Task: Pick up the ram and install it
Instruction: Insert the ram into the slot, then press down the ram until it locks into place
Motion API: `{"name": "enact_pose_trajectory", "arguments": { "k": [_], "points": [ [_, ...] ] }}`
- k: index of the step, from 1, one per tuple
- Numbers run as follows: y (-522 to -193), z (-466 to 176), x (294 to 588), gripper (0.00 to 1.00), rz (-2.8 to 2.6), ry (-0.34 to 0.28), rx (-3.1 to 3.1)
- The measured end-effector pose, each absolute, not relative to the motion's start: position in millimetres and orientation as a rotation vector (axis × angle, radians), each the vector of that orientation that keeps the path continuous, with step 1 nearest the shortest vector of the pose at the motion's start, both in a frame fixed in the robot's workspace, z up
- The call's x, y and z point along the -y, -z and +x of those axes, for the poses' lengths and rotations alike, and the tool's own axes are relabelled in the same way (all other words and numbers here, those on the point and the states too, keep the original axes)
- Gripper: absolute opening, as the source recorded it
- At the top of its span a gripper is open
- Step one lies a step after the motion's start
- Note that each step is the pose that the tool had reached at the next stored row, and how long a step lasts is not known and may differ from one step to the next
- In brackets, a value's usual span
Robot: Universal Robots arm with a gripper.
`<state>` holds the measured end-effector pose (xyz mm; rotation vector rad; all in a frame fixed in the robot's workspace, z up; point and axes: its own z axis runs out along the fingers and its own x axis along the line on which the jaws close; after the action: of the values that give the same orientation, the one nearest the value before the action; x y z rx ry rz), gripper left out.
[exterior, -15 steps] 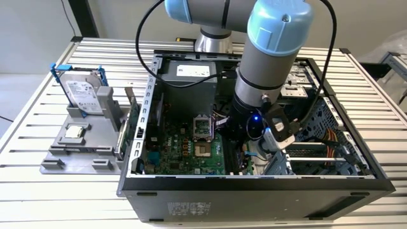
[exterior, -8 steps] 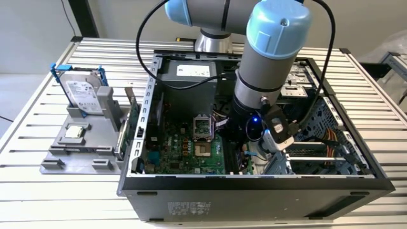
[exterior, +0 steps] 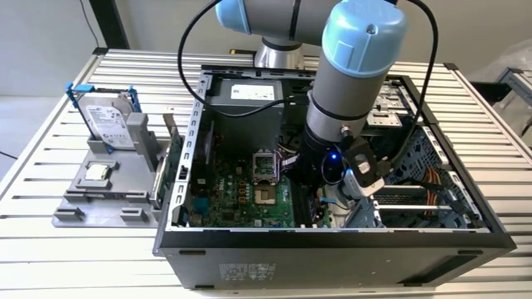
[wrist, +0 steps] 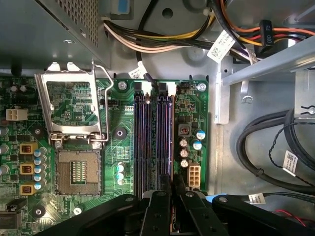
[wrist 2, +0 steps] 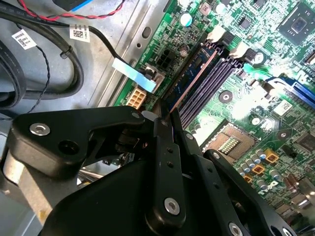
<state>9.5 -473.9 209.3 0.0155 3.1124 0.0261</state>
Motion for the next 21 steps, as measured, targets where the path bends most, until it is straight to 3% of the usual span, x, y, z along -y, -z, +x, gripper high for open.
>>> {"name": "enact_pose_trajectory", "arguments": {
  "k": [1, 16, 17, 21],
  "points": [
    [-209, 10, 473, 1.0, 0.014, -0.03, -3.112],
    [-233, 10, 474, 1.0, 0.013, -0.026, -3.113],
    [-233, 10, 474, 0.0, 0.013, -0.026, -3.113],
    [-233, 9, 474, 0.0, 0.013, -0.025, -3.113]
  ]
}}
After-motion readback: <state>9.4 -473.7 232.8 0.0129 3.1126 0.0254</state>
